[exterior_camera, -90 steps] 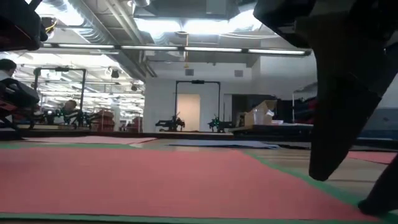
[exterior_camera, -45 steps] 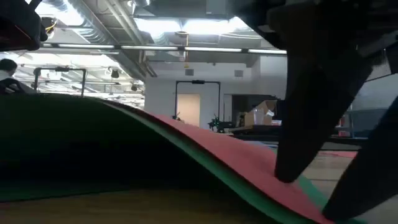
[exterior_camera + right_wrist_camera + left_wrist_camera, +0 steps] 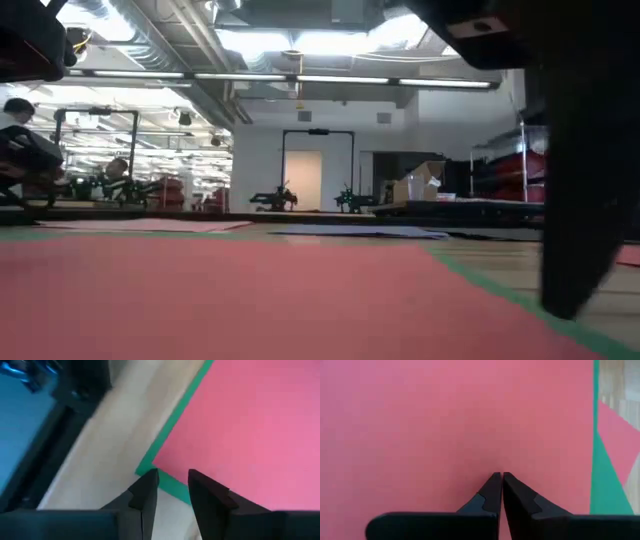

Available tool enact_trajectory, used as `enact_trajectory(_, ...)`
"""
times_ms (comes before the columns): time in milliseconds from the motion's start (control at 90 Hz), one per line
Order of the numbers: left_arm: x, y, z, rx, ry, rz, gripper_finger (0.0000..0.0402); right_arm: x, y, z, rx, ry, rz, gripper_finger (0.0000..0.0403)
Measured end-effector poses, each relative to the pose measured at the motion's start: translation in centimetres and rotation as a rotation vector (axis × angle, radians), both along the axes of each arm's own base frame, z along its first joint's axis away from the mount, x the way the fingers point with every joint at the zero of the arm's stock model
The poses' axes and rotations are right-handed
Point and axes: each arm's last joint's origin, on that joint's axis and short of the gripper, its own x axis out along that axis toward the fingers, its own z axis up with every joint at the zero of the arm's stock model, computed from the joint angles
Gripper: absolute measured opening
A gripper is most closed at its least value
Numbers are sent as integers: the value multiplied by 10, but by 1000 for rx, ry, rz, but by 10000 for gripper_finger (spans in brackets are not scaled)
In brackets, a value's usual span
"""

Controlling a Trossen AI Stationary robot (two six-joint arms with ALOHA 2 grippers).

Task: Organize paper
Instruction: Stack the red paper on top of the other red paper on the table

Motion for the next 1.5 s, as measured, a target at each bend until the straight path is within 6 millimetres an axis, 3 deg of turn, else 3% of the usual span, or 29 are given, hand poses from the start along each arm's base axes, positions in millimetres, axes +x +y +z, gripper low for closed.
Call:
enact_trajectory(400, 0, 0, 0, 0, 0, 0, 0, 4, 5, 4, 41, -53, -8, 101)
enact_trajectory(922, 0, 0, 0, 0, 0, 0, 0, 1, 0, -8, 15, -53, 1, 101)
enact_trajectory(1311, 0, 0, 0, -1, -1, 1, 0, 5, -4, -7, -121, -191, -51, 101)
enact_trajectory(1500, 0, 0, 0, -2, -1, 1, 0, 5, -4, -7, -107, -182, -52, 101)
